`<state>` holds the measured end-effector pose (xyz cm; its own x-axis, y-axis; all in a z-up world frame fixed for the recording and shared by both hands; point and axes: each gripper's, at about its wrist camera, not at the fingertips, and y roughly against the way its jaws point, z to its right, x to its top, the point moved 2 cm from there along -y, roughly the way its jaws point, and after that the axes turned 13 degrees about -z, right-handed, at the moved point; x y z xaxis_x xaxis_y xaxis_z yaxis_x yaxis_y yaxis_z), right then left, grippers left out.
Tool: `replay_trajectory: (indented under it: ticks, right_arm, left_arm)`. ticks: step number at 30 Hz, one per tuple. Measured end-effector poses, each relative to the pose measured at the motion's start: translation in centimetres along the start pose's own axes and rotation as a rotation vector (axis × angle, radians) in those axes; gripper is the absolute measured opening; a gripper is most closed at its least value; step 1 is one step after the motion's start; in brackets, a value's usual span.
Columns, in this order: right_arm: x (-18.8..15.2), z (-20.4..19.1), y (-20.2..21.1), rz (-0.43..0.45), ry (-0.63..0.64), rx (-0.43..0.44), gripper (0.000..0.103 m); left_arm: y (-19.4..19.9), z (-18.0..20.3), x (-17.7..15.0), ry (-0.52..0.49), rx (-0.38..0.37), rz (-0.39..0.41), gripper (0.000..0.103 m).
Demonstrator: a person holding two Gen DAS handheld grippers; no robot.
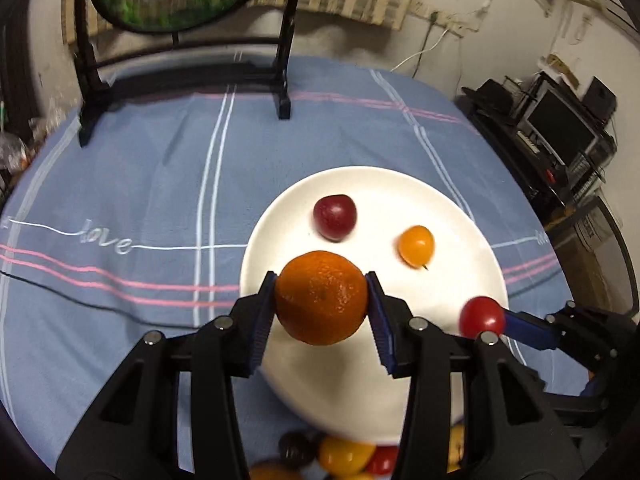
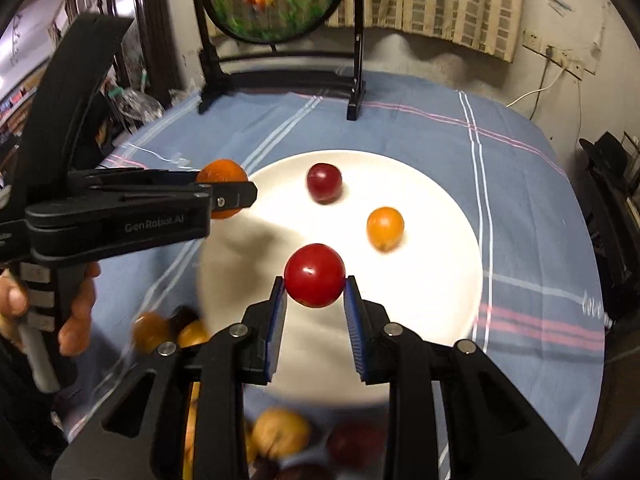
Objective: Organize fruits
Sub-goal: 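Place the tangerine and tomato on the white plate, opening both grippers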
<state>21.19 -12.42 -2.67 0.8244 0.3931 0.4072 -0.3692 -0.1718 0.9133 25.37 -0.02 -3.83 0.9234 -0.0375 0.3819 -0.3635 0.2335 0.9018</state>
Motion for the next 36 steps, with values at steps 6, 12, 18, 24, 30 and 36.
replay_trajectory:
  ticks: [6,12,18,24,30,36]
  right_arm:
    - [3.0,1.4,-3.7,-0.063,0.003,0.0,0.029]
    - [5.0,1.8,-5.3,-0.06,0.01,-0.003,0.032]
    - [4.6,1.7,-1.9,0.027,0.023,-0.087,0.059]
    - [-0.7,2.3,2.8,0.027,-0.042,-0.069,0.063]
    - [-11.2,-0.6,5.5,0.068,-0.143,0.003,0.079]
    - [-16.6,-3.2,6.1,0.068,-0.202,0.018,0.088]
  left_arm:
    - [-2.5,0.2,1.9,-0.012,-0.002,-0.034,0.045]
    - [-3.6,-0.6,3.5,0.019,0.006,-0.051,0.045]
    - [0.2,0.0,3.2,-0.001,0.016,0.036,0.078]
    - [6.2,0.0,-2.0,-0.019,-0.044,0.108,0.079]
    - [8.1,-0.4,-12.6,-0.011,0.033,0.164,0.091]
    - [8.8,-1.3,-19.2,-0.002,0.074,0.181,0.091]
